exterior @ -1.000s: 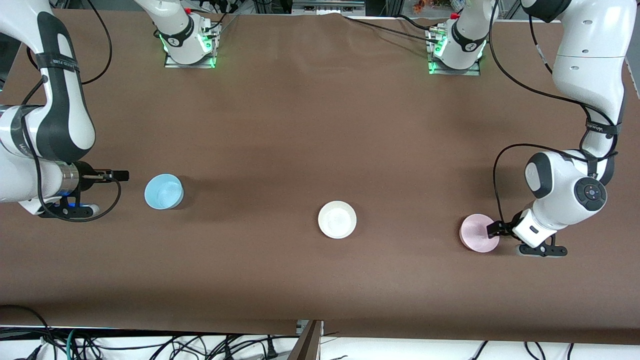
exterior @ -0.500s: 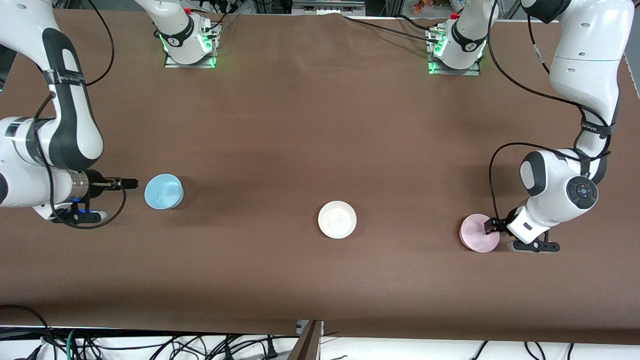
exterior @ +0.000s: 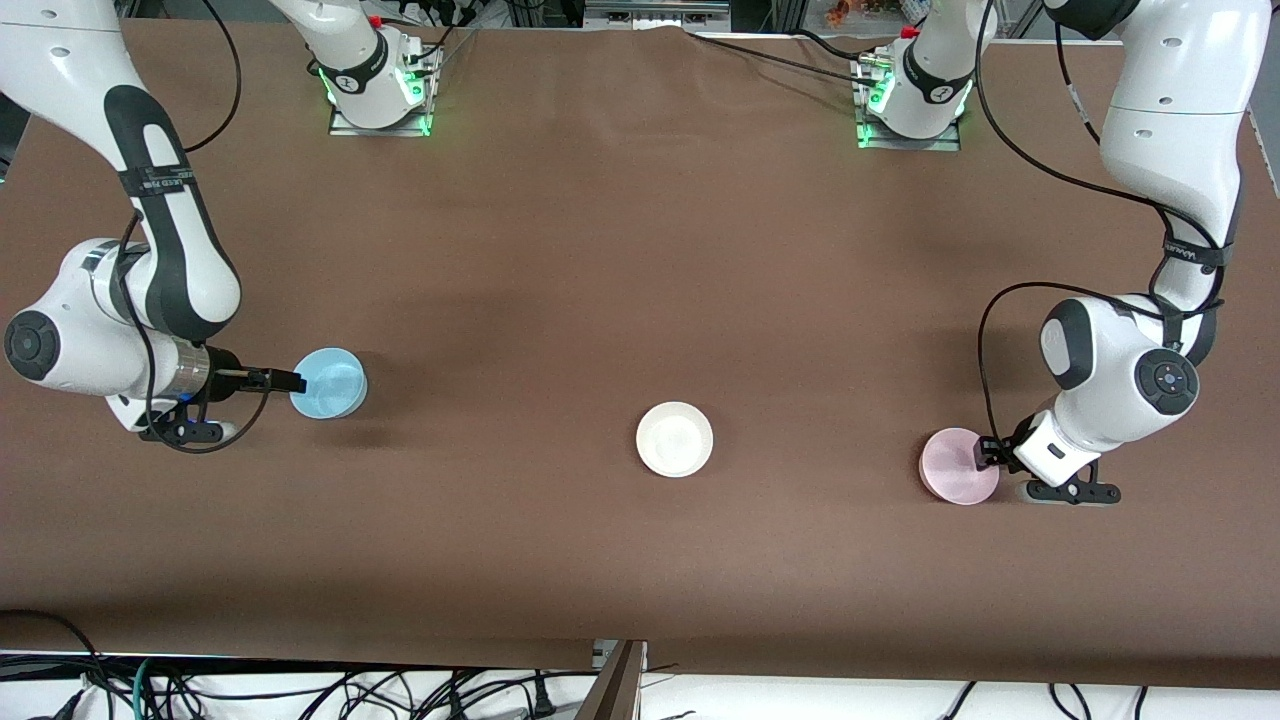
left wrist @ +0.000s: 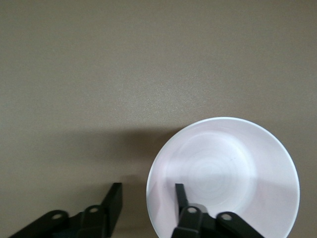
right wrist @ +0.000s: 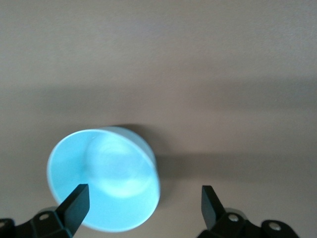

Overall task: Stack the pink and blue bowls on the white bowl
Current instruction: 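Grasp the pink bowl rim with the left gripper while the right grasps blue, then carry the pink bowl with the left gripper and lower it onto the white bowl, then open the left gripper off the pink bowl while the right gripper lifts blue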

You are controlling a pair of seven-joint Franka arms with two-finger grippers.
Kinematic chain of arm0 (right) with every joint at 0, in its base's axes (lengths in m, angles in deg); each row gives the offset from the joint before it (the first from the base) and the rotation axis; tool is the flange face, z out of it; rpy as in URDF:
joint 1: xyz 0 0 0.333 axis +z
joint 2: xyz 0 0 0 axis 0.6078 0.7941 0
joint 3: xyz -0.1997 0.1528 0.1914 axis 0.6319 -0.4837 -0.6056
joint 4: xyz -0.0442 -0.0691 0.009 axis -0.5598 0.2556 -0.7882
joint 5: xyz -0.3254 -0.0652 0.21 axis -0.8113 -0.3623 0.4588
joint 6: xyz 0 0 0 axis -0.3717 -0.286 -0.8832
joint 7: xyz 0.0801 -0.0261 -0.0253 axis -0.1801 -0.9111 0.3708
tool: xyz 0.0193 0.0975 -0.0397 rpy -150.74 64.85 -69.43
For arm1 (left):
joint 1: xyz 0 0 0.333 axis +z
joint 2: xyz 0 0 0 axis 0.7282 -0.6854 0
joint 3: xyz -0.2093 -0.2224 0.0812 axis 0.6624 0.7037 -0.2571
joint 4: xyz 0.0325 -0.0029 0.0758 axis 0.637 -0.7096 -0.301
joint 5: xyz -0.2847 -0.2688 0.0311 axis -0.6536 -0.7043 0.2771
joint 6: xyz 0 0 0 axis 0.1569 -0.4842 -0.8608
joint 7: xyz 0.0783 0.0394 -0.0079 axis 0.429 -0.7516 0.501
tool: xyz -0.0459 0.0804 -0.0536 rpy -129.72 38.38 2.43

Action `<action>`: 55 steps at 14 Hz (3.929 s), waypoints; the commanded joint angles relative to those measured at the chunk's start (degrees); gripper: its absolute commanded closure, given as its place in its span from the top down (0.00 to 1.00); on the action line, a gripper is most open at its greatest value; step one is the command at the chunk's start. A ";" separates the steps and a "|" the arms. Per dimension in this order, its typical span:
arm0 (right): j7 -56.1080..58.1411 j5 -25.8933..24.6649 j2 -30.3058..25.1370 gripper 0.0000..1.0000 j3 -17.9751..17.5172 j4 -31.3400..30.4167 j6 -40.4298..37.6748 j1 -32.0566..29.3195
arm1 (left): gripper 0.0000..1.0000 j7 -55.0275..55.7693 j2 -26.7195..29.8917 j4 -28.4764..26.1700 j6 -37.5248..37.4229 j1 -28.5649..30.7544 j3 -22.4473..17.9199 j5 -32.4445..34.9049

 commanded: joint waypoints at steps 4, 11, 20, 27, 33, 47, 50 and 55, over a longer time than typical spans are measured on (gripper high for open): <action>9.08 9.54 -0.33 1.00 0.87 -4.81 5.43 -1.69 | 0.21 -0.61 2.12 -2.29 -0.38 -0.65 -0.09 0.43; 10.85 13.43 1.34 1.00 0.87 -5.69 8.69 -1.86 | 0.00 -0.79 2.20 -2.20 -0.38 -0.83 -0.09 0.43; 10.85 13.43 1.43 0.29 0.26 -5.96 8.34 -1.69 | 0.00 16.49 7.91 -1.15 -4.42 -9.25 0.00 -0.28; 10.85 13.17 1.08 0.00 -2.28 -5.34 7.55 -1.51 | 0.00 46.03 7.83 0.78 -4.77 -21.91 -0.09 0.25; 9.80 13.25 0.46 0.00 -7.47 0.27 -1.41 -1.51 | 0.00 64.83 5.03 5.79 -4.77 -29.47 -0.17 0.25; -11.72 10.88 1.25 0.00 -17.67 6.08 -0.98 2.62 | 0.00 80.15 1.33 8.43 -4.77 -36.42 -0.53 0.16; -14.37 10.88 1.60 0.00 -17.67 6.17 -0.54 4.02 | 0.00 82.44 -1.12 11.40 -4.69 -37.48 -0.62 0.25; -16.65 10.88 1.78 0.00 -17.67 7.05 -0.54 4.64 | 0.00 83.68 -2.28 12.30 -4.69 -38.19 -0.79 0.34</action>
